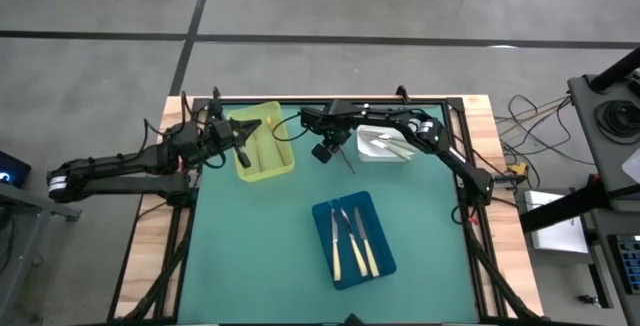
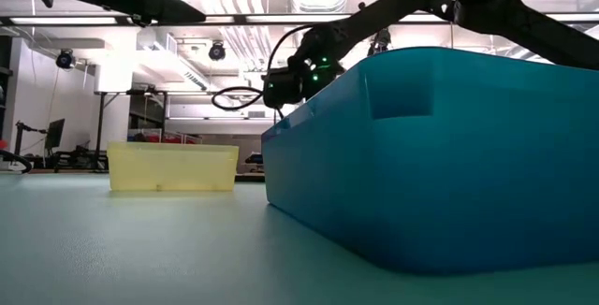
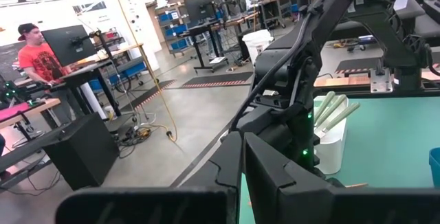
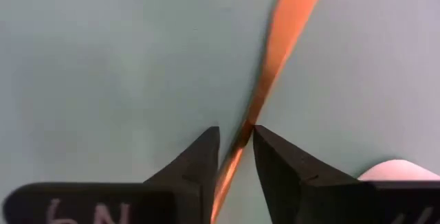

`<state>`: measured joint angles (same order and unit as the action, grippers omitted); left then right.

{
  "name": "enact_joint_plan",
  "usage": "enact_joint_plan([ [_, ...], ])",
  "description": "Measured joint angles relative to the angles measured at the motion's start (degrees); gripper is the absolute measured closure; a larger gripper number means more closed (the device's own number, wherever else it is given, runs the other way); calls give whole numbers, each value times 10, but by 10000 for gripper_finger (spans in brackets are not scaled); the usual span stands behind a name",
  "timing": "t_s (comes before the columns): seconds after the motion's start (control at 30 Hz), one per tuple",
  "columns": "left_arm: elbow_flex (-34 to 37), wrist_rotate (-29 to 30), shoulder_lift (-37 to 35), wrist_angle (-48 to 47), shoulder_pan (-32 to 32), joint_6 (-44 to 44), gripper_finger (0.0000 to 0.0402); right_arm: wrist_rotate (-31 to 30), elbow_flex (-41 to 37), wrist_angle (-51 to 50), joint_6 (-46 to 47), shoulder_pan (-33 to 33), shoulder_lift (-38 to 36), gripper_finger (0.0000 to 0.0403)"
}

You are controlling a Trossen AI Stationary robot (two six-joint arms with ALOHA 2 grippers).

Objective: Sort silverware by color (type)
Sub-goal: Put the gold knife into the yellow bin

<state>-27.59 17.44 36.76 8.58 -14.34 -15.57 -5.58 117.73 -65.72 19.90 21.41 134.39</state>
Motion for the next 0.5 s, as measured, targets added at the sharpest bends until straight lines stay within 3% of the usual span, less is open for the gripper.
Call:
enact_joint_plan([
  [0.3, 0, 0, 0, 0, 0, 0, 402, 9, 0, 19, 8, -1, 1, 382],
  [0.5, 0, 0, 0, 0, 0, 0, 402, 11, 0, 19, 19, -1, 1, 391],
])
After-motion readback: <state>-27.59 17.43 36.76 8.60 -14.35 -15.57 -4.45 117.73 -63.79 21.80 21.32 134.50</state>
